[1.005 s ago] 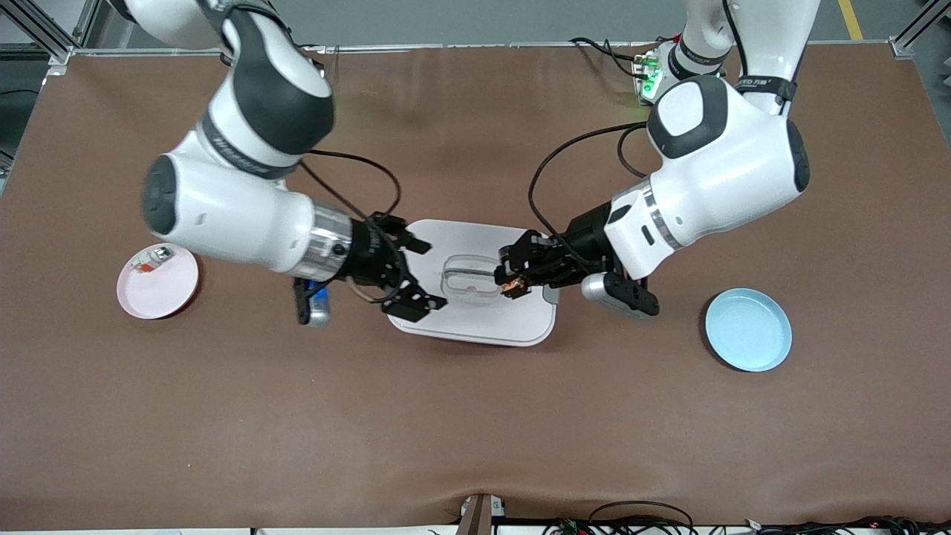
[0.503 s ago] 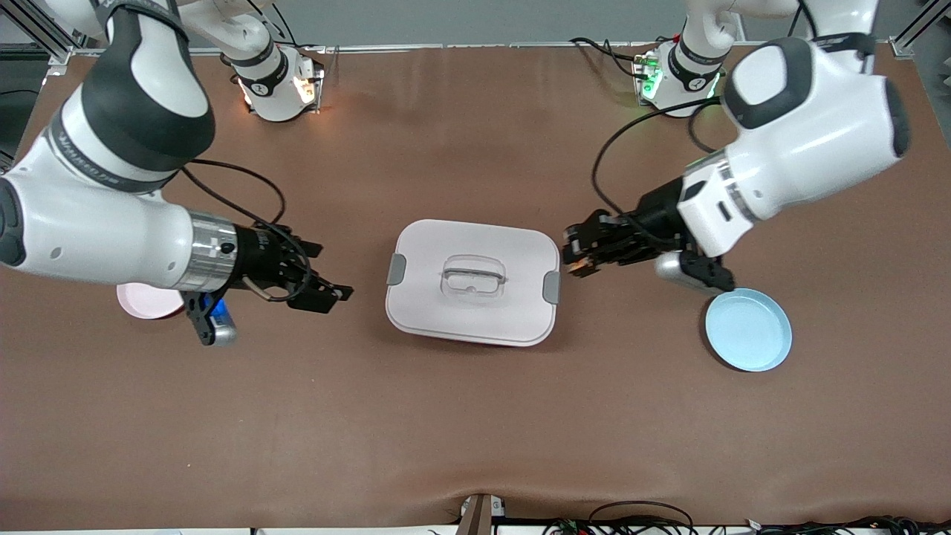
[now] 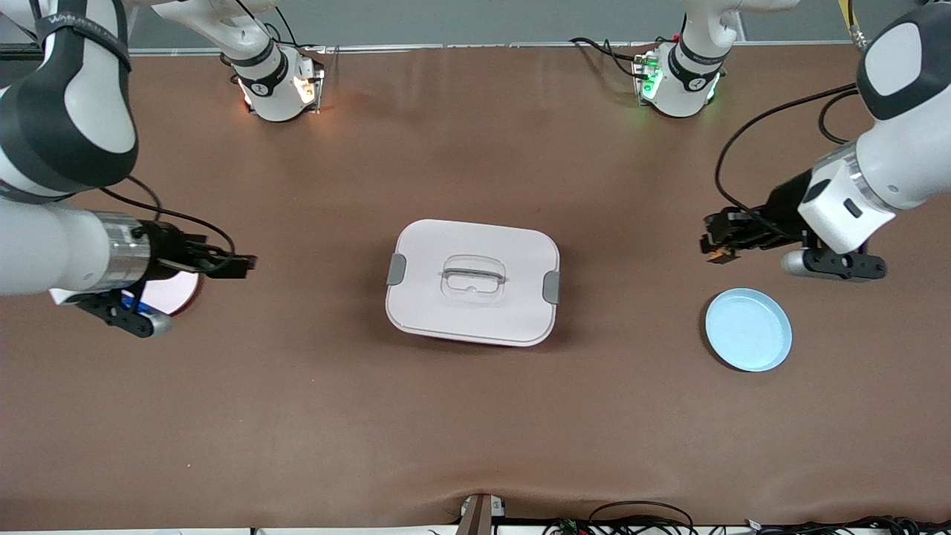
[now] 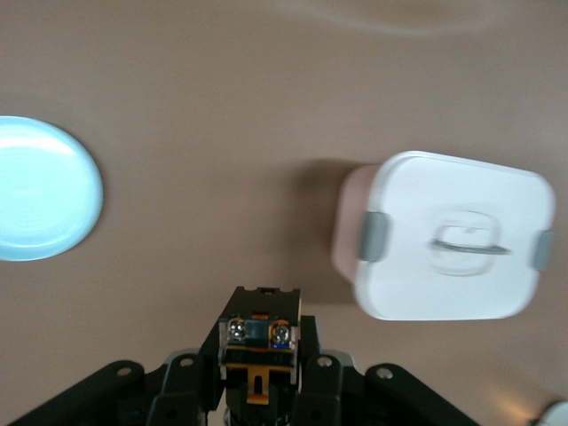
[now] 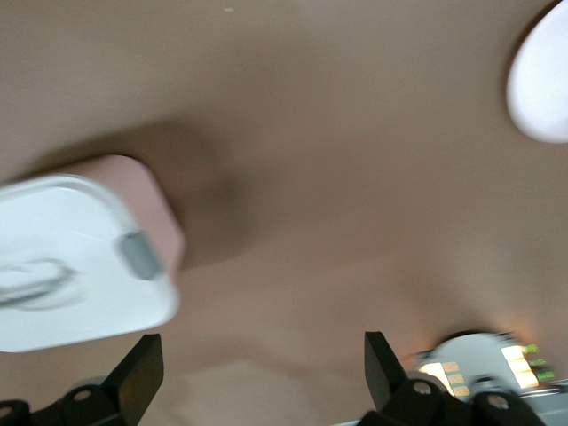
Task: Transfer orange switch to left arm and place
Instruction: 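Carry the switch with the left gripper over the light-blue plate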
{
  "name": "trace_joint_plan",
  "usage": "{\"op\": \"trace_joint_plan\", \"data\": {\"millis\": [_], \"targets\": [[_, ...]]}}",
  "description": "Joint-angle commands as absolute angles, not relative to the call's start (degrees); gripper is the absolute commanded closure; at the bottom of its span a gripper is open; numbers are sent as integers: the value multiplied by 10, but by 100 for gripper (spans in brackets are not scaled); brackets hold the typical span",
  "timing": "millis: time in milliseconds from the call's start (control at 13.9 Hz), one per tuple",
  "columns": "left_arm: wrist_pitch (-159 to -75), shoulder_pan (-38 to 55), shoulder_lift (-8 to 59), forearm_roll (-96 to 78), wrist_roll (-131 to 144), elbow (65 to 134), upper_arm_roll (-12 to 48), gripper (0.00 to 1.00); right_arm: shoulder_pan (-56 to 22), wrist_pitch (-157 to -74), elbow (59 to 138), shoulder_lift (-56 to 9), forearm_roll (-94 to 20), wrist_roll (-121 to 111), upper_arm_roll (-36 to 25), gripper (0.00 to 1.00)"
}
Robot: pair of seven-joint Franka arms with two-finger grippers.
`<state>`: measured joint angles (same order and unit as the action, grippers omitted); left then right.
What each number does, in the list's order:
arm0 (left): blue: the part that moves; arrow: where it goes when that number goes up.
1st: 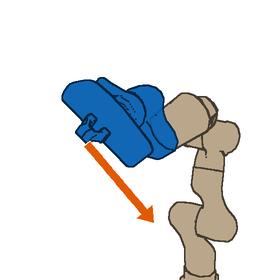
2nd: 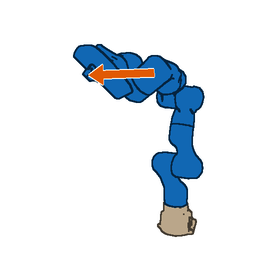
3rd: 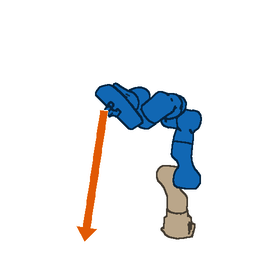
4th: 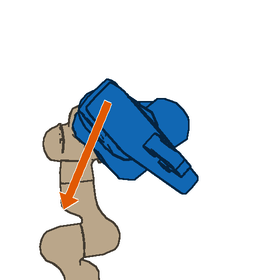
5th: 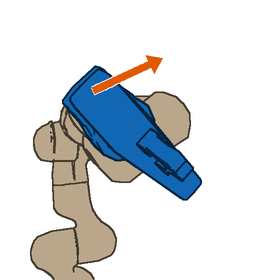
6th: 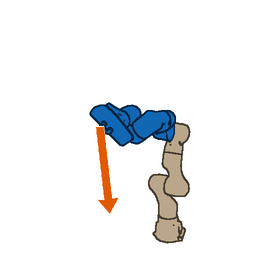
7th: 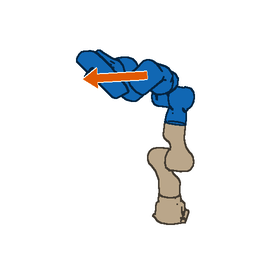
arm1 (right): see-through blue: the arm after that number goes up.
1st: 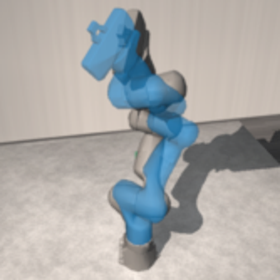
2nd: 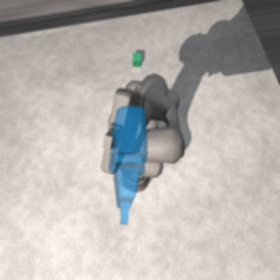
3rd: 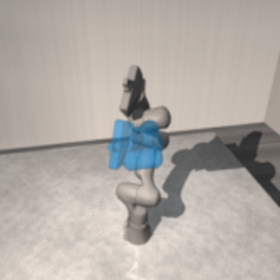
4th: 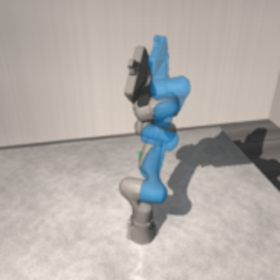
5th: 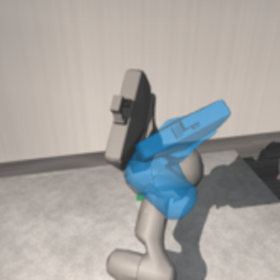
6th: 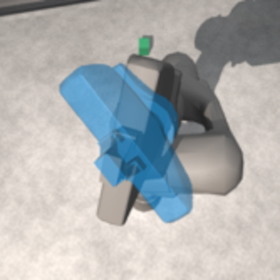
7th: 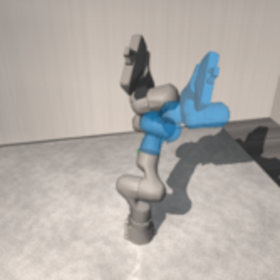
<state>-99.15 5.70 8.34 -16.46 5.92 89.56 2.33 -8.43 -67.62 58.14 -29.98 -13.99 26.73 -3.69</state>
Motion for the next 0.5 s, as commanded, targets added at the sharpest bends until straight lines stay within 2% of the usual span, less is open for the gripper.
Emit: {"op": "trace_joint_plan", "data": {"millis": [0,431], "targets": [[-989,49,74,-90,54,906,27,100,-47,-653,586,-285,-97,167,-29,0],[-994,35,110,3,54,909,26,100,-13,-645,585,-282,-36,2,-30,0]]}}
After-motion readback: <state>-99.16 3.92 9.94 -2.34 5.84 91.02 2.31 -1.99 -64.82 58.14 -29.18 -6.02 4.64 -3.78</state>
